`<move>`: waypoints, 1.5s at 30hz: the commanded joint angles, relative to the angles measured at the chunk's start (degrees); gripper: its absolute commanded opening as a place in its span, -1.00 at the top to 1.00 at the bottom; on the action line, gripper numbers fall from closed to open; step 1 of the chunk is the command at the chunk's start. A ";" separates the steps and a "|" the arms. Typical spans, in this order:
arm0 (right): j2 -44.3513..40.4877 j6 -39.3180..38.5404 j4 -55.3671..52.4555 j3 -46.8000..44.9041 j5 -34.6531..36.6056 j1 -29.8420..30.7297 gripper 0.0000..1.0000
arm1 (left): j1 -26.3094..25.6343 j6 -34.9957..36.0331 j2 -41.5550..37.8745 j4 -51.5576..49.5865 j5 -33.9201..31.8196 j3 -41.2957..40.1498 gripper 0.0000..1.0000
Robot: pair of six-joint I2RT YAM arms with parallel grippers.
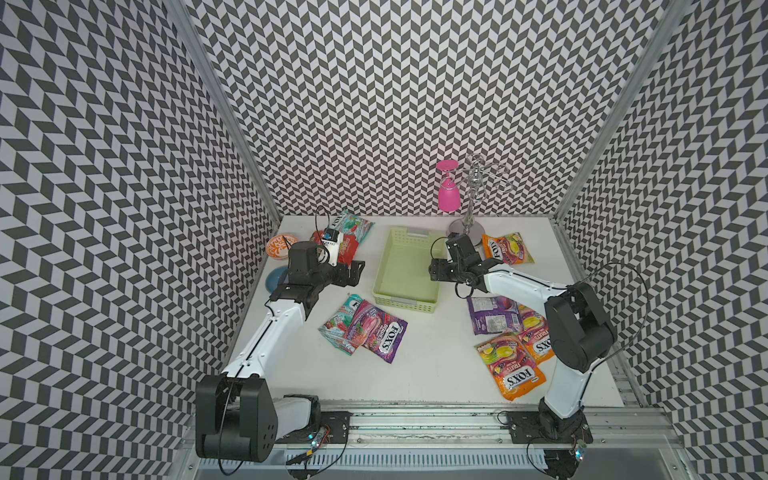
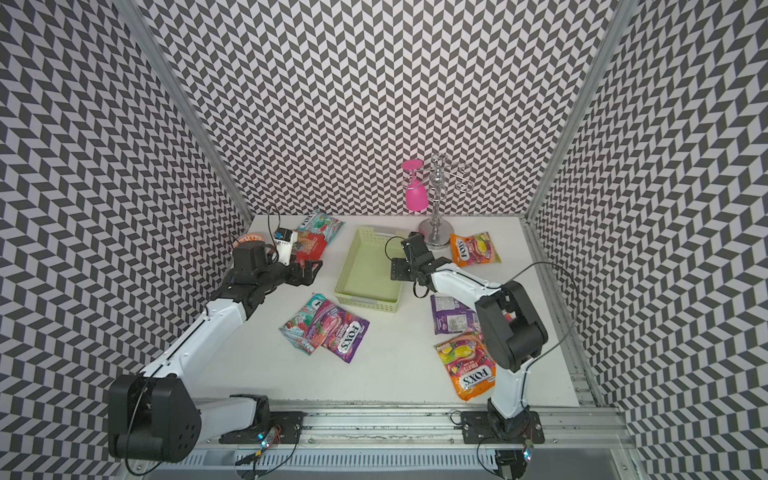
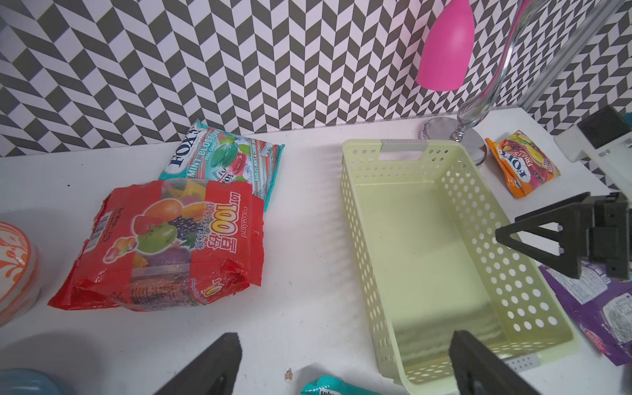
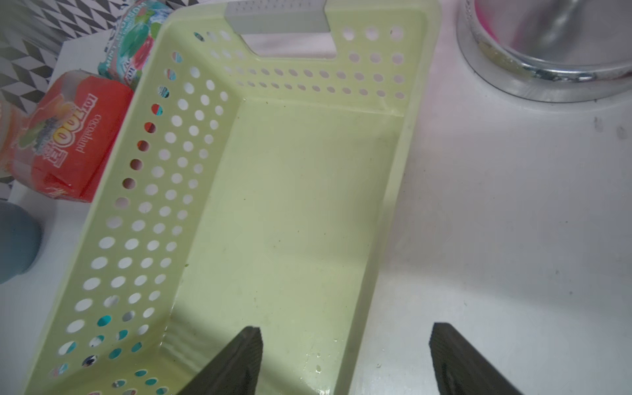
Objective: Put the candies in the basket
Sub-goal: Adjust the basket at the center of the board.
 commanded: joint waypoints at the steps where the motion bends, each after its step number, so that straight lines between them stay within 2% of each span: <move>1: 0.86 -0.19 1.43 -0.88 3.29 -0.17 -0.49 | 0.75 0.59 -1.41 1.49 1.04 -0.08 -0.99; 3: 1.36 -0.69 0.14 -0.26 5.03 -0.14 -0.36 | 1.05 0.93 -1.28 1.47 1.39 0.04 -0.99; 5: 1.76 -0.96 -0.53 0.35 6.06 -0.18 -0.33 | 1.39 1.05 -1.38 0.81 0.67 0.34 -0.99; 17: 2.98 -3.54 -2.44 1.86 5.38 -0.16 0.40 | 2.56 1.01 -2.40 0.89 2.95 0.69 -0.99; 23: 0.29 -5.15 -2.67 0.25 6.30 -0.18 0.79 | 2.51 1.08 -2.13 0.02 3.10 1.67 -0.99; 27: -2.04 -5.13 -2.50 -2.49 5.98 -0.27 0.87 | 2.56 1.25 -1.92 -0.51 3.03 2.10 -0.99; 37: -10.46 -0.44 0.50 -12.85 5.19 -0.53 0.87 | 2.56 2.14 -1.33 -0.60 4.31 1.93 -0.99; 45: -15.47 0.51 0.39 -17.64 6.45 -0.49 0.88 | 2.41 8.11 -1.67 -5.59 8.57 1.73 -0.96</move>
